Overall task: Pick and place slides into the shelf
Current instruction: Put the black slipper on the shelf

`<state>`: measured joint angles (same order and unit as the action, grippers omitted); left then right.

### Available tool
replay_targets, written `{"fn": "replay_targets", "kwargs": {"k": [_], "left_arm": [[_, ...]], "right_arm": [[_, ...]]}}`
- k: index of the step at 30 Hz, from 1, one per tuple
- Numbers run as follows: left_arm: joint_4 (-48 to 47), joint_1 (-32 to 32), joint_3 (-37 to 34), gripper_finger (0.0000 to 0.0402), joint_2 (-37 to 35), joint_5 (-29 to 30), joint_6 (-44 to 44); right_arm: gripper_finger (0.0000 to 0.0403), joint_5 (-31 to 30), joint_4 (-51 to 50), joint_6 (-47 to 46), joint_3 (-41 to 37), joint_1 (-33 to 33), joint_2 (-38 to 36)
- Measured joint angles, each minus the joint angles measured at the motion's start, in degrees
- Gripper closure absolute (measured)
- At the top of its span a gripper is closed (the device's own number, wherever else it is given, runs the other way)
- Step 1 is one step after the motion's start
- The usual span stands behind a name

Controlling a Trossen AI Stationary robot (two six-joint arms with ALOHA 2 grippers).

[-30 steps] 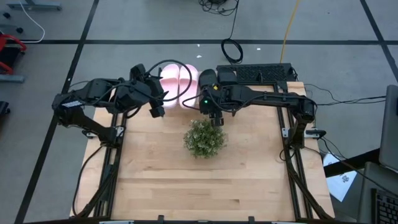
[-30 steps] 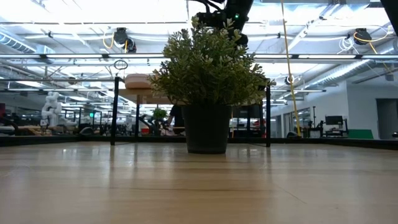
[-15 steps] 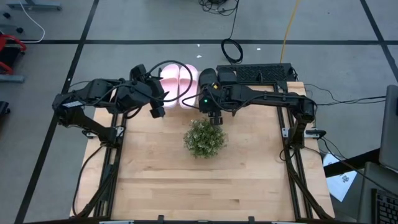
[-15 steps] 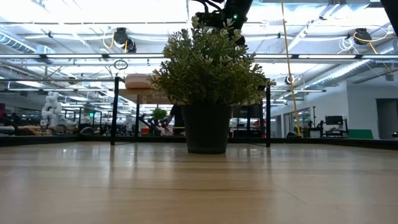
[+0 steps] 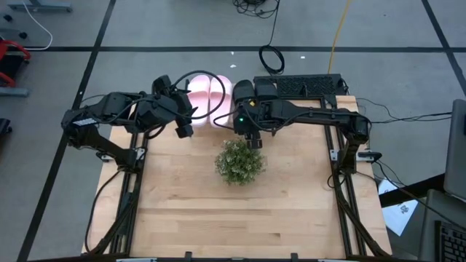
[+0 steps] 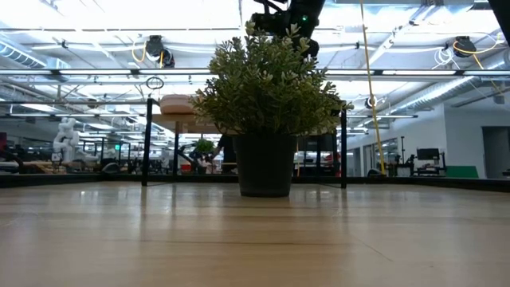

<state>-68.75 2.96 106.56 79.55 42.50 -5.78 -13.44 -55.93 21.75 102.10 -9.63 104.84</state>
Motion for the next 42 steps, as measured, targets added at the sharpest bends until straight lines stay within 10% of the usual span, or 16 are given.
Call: {"fn": "replay_targets", "kwargs": {"k": [42], "left_arm": [[2.1,0.0,0.0,0.0147,0.0,0.0,-2.0]], "right_arm": [[0.0206,-1.6,3.9,-0.9,-2.1,-0.9,0.3]]}}
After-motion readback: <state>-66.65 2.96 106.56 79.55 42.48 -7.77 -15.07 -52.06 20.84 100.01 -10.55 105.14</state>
